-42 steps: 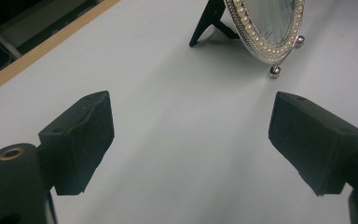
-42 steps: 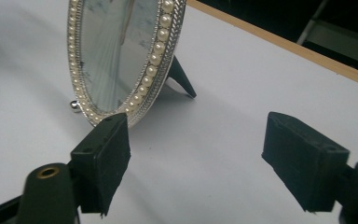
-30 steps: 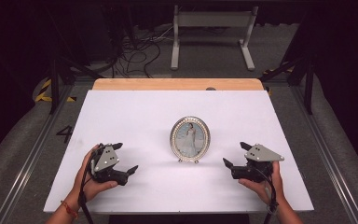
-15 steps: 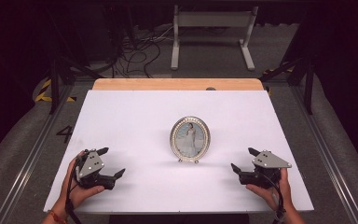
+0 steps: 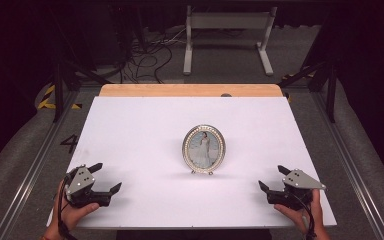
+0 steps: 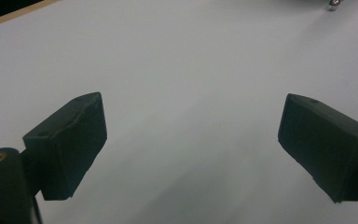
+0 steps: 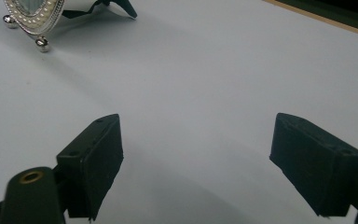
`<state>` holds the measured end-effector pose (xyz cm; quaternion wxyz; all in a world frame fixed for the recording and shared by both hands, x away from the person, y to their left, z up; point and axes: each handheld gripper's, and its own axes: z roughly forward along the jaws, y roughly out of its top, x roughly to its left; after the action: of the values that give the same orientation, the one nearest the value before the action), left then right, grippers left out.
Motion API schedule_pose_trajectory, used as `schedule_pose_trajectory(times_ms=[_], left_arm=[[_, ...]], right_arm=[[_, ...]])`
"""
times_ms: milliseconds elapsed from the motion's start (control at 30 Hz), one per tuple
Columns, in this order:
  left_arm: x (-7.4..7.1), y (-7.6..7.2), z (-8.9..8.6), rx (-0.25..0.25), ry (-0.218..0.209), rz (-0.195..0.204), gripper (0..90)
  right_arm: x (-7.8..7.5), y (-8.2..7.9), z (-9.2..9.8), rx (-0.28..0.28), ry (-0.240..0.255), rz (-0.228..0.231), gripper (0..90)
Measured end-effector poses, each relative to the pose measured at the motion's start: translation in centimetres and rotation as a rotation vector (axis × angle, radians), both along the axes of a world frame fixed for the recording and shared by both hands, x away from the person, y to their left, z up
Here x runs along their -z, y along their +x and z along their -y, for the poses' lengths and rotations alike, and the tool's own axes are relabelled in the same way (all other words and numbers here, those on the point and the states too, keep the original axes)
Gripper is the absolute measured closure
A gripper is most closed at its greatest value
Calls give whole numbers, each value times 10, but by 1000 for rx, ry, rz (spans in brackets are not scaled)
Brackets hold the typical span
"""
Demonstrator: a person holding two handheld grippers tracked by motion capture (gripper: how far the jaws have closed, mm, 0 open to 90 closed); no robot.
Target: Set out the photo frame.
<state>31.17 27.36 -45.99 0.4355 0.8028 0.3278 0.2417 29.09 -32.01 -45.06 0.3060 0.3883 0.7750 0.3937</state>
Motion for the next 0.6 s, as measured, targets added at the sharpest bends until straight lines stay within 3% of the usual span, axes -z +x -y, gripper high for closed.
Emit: schedule_pose_trajectory(times_ms=[133,267,600], left_arm=[[0,0,0,2,18,11,87],[-1,-1,-3,7,-3,17,88],[-1,-2,-2,10,4,16,89]], right_arm=[[-1,0,4,14,28,9,171],[-1,1,7,30,29,13,170],[-2,4,8,56,41,26,170]])
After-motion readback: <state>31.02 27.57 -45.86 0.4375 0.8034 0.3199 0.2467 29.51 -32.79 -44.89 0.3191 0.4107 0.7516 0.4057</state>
